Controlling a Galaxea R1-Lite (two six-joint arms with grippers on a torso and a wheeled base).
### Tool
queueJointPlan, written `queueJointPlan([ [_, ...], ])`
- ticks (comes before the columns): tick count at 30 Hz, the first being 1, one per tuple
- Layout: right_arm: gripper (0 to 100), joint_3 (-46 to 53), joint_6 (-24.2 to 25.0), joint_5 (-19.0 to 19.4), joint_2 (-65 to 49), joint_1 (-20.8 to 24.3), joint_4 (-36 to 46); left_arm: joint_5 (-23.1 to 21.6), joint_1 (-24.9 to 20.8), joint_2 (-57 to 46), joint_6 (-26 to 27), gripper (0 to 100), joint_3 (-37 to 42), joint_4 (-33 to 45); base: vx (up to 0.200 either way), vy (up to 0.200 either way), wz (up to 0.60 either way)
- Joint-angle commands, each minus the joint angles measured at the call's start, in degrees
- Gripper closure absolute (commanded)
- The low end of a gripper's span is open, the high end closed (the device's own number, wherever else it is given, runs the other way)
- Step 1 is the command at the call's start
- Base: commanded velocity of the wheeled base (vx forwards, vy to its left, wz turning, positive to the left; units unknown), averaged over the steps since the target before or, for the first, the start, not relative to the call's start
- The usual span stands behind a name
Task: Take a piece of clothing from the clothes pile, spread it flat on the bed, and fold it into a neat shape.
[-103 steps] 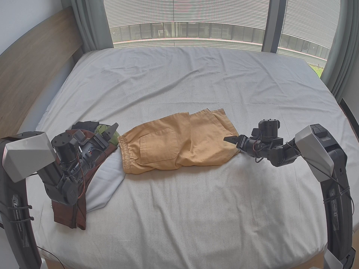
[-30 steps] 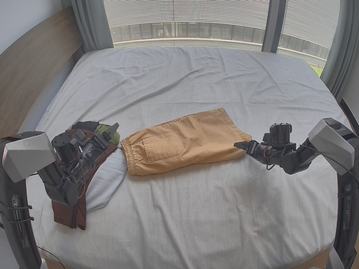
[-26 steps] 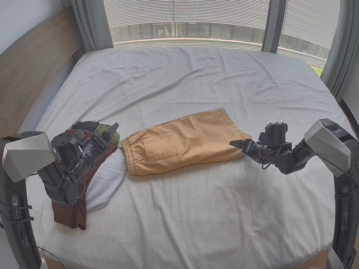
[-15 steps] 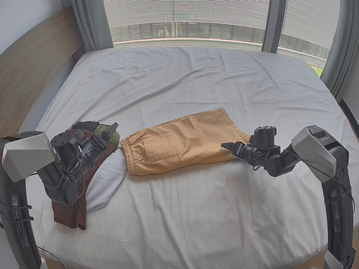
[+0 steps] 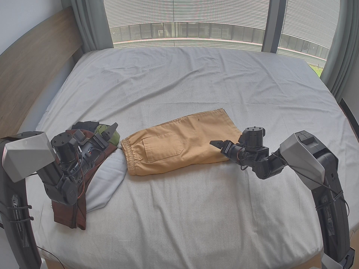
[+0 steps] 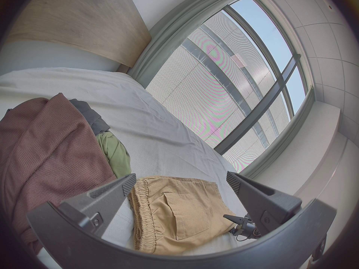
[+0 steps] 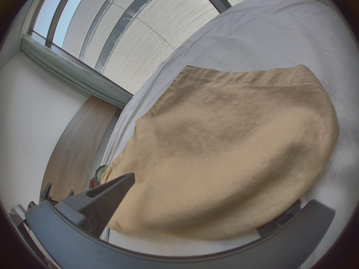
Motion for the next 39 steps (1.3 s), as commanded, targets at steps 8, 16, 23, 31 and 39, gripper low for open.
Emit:
queueJointPlan([
  [8, 100, 0.78, -0.04, -2.33, 1.35, -0.01, -3.26, 0.01, -0.03, 0.34, -0.03, 0, 0.04, -0.01, 0.000, 0.000, 0.00],
  [16, 100, 6.40, -2.85, -2.60, -3.39, -0.01, -4.31, -0.08, 0.24, 0.61, -0.12, 0, -0.05, -0.01, 0.000, 0.000, 0.00],
  [23, 100, 14.57, -9.36, -2.86, -9.02, -1.15, -3.61, -0.08, 0.24, 0.52, -0.12, 0, 0.04, 0.08, 0.000, 0.000, 0.00],
  [31, 100, 22.48, -12.35, -2.86, -13.85, -2.65, -3.61, -0.16, 0.59, 0.52, -0.12, 0, -0.05, 0.08, 0.000, 0.000, 0.00],
  [39, 100, 32.94, -14.54, -3.12, -19.04, -3.44, -3.52, -0.16, 0.59, 0.61, -0.12, 0, -0.05, 0.08, 0.000, 0.000, 0.00],
])
